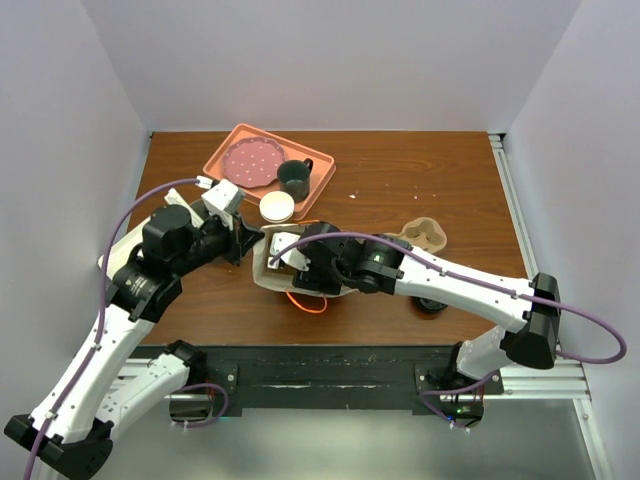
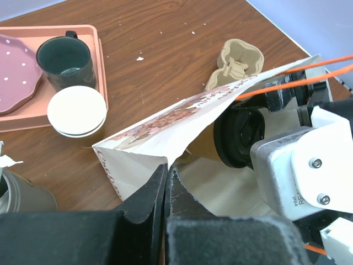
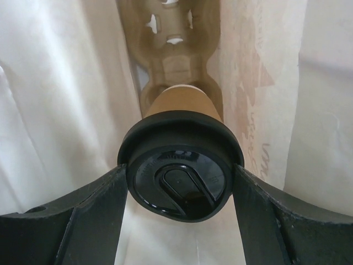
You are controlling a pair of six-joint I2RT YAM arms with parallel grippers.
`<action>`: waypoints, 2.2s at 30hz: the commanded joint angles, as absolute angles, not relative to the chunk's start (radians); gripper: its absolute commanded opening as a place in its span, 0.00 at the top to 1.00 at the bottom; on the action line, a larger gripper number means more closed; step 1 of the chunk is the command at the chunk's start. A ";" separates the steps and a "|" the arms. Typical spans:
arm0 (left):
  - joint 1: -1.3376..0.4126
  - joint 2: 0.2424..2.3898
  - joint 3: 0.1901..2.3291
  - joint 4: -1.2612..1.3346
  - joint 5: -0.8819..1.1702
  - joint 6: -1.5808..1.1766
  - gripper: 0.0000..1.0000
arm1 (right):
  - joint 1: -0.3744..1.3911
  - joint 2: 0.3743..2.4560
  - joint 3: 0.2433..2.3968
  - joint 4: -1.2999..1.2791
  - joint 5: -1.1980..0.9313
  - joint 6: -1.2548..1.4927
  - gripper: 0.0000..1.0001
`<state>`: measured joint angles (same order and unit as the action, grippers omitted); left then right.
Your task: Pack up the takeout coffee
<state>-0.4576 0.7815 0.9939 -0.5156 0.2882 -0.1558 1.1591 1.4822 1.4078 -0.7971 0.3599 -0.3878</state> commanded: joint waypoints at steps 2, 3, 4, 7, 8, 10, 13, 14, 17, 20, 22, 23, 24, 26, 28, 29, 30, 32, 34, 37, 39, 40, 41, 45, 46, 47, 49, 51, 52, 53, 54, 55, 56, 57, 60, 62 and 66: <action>-0.460 0.785 0.974 -0.463 0.333 -0.065 1.00 | 1.161 1.431 1.401 -0.741 0.403 -0.509 0.78; -0.462 0.787 0.973 -0.454 0.330 -0.060 1.00 | 1.161 1.428 1.393 -0.735 0.400 -0.534 0.78; -0.460 0.787 0.966 -0.448 0.331 -0.054 1.00 | 1.161 1.424 1.376 -0.730 0.402 -0.543 0.78; -0.462 0.793 0.963 -0.434 0.339 -0.052 1.00 | 1.158 1.419 1.362 -0.716 0.414 -0.574 0.78; -0.462 0.798 0.963 -0.436 0.339 -0.049 1.00 | 1.154 1.422 1.368 -0.722 0.399 -0.574 0.79; -0.462 0.799 0.966 -0.434 0.341 -0.046 1.00 | 1.151 1.431 1.377 -0.732 0.382 -0.571 0.79; -0.462 0.799 0.968 -0.434 0.322 -0.035 1.00 | 1.150 1.437 1.362 -0.752 0.390 -0.571 0.80; -0.462 0.798 0.968 -0.434 0.315 -0.025 1.00 | 1.152 1.436 1.358 -0.747 0.393 -0.572 0.80; -0.462 0.795 0.971 -0.427 0.230 -0.005 1.00 | 1.150 1.443 1.345 -0.735 0.379 -0.591 0.81; -0.462 0.813 0.995 -0.422 0.192 -0.005 1.00 | 1.150 1.470 1.376 -0.707 0.403 -0.591 0.82; -0.462 0.818 1.012 -0.423 0.189 -0.012 1.00 | 1.149 1.480 1.413 -0.707 0.387 -0.591 0.82; -0.462 0.818 1.017 -0.423 0.180 -0.020 1.00 | 1.149 1.492 1.425 -0.724 0.384 -0.586 0.81; -0.462 0.815 1.016 -0.425 0.176 -0.024 1.00 | 1.149 1.494 1.434 -0.733 0.387 -0.583 0.81; -0.462 0.802 1.019 -0.428 0.157 -0.026 1.00 | 1.149 1.496 1.440 -0.759 0.400 -0.569 0.80; -0.462 0.795 1.025 -0.433 0.140 -0.026 1.00 | 1.146 1.494 1.443 -0.785 0.405 -0.563 0.80; -0.462 0.790 1.029 -0.436 0.126 -0.018 1.00 | 1.141 1.490 1.443 -0.801 0.408 -0.554 0.80; -0.462 0.790 1.044 -0.443 0.121 -0.014 1.00 | 1.137 1.482 1.443 -0.805 0.410 -0.551 0.80; -0.462 0.798 1.063 -0.451 0.104 -0.006 1.00 | 1.129 1.474 1.448 -0.821 0.417 -0.546 0.80; -0.462 0.798 1.078 -0.443 0.091 -0.006 1.00 | 1.129 1.459 1.427 -0.821 0.414 -0.549 0.80; -0.462 0.798 1.085 -0.431 0.120 -0.038 1.00 | 1.127 1.445 1.382 -0.805 0.419 -0.546 0.80; -0.462 0.792 1.065 -0.436 0.162 -0.063 1.00 | 1.126 1.428 1.350 -0.779 0.419 -0.535 0.80; -0.462 0.776 1.052 -0.434 0.182 -0.080 1.00 | 1.124 1.425 1.341 -0.755 0.419 -0.534 0.80; -0.462 0.769 1.039 -0.428 0.219 -0.087 1.00 | 1.123 1.424 1.333 -0.749 0.417 -0.526 0.80; -0.463 0.720 0.954 -0.405 0.262 -0.107 1.00 | 1.121 1.431 1.324 -0.733 0.388 -0.494 0.80; -0.465 0.715 0.950 -0.408 0.258 -0.103 1.00 | 1.120 1.437 1.327 -0.732 0.379 -0.485 0.80; -0.465 0.713 0.946 -0.414 0.252 -0.097 1.00 | 1.120 1.437 1.330 -0.726 0.376 -0.462 0.80; -0.466 0.709 0.933 -0.410 0.247 -0.083 1.00 | 1.112 1.440 1.350 -0.715 0.358 -0.433 0.80; -0.466 0.707 0.924 -0.399 0.244 -0.075 1.00 | 1.101 1.443 1.367 -0.710 0.336 -0.397 0.80; -0.465 0.707 0.923 -0.397 0.242 -0.071 1.00 | 1.098 1.445 1.368 -0.713 0.334 -0.391 0.80; -0.466 0.706 0.923 -0.390 0.242 -0.068 1.00 | 1.098 1.451 1.371 -0.721 0.333 -0.390 0.80; -0.466 0.703 0.919 -0.382 0.241 -0.064 1.00 | 1.098 1.453 1.376 -0.732 0.333 -0.391 0.80; -0.466 0.703 0.919 -0.379 0.238 -0.063 1.00 | 1.100 1.454 1.373 -0.745 0.333 -0.391 0.80; -0.466 0.703 0.916 -0.374 0.235 -0.061 1.00 | 1.098 1.451 1.368 -0.749 0.336 -0.403 0.80; -0.466 0.701 0.914 -0.371 0.235 -0.063 1.00 | 1.100 1.445 1.350 -0.749 0.342 -0.413 0.80; -0.468 0.696 0.913 -0.359 0.218 -0.063 1.00 | 1.098 1.454 1.333 -0.753 0.365 -0.459 0.81; -0.469 0.686 0.916 -0.336 0.203 -0.067 1.00 | 1.100 1.469 1.339 -0.761 0.374 -0.486 0.82; -0.471 0.693 0.937 -0.336 0.201 -0.063 1.00 | 1.098 1.503 1.374 -0.758 0.403 -0.505 0.82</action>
